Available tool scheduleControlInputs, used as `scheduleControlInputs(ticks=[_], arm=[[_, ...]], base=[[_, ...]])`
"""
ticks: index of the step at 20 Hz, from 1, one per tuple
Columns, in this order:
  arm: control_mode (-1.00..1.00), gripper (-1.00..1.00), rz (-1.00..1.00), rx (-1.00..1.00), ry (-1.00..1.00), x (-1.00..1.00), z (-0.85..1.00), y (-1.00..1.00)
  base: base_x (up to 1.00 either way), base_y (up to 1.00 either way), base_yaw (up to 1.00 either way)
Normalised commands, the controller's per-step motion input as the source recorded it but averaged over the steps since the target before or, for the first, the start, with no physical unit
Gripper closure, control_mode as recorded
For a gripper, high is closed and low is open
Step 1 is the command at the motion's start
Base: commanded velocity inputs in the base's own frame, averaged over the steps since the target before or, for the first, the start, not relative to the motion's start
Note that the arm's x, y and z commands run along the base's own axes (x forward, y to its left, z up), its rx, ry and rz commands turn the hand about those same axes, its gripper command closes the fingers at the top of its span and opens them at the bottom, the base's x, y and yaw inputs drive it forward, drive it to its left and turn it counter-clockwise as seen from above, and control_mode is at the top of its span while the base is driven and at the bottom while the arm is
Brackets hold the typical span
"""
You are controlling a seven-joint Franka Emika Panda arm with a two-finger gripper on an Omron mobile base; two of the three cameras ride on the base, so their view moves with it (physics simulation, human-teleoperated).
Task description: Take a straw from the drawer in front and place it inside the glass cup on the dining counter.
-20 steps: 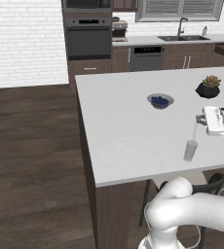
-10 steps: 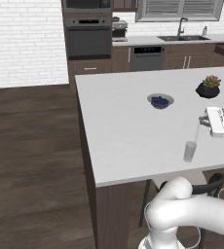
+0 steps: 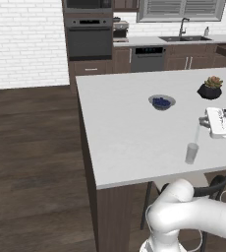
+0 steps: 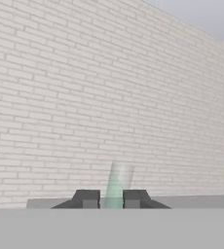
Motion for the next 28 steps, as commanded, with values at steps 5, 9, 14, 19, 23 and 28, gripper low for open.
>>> scheduleControlInputs(ticks=[5,9,14,19,23,28], arm=[[-1.0,1.0,0.0,0.0,0.0,0.22,-0.02,0.0],[-1.0,1.0,0.0,0.0,0.0,0.17,-0.12,0.0],[-1.0,1.0,0.0,0.0,0.0,0.0,-0.23,0.0],[-1.0,1.0,0.0,0.0,0.0,0.0,-0.22,-0.03],[-1.0,1.0,0.0,0.0,0.0,0.0,-0.29,-0.01],[-1.0,1.0,0.0,0.0,0.0,0.0,-0.33,-0.01]], base=[[0.0,0.0,0.0],[0.0,0.0,0.0],[0.0,0.0,0.0],[0.0,0.0,0.0],[0.0,0.0,0.0],[0.0,0.0,0.0]])
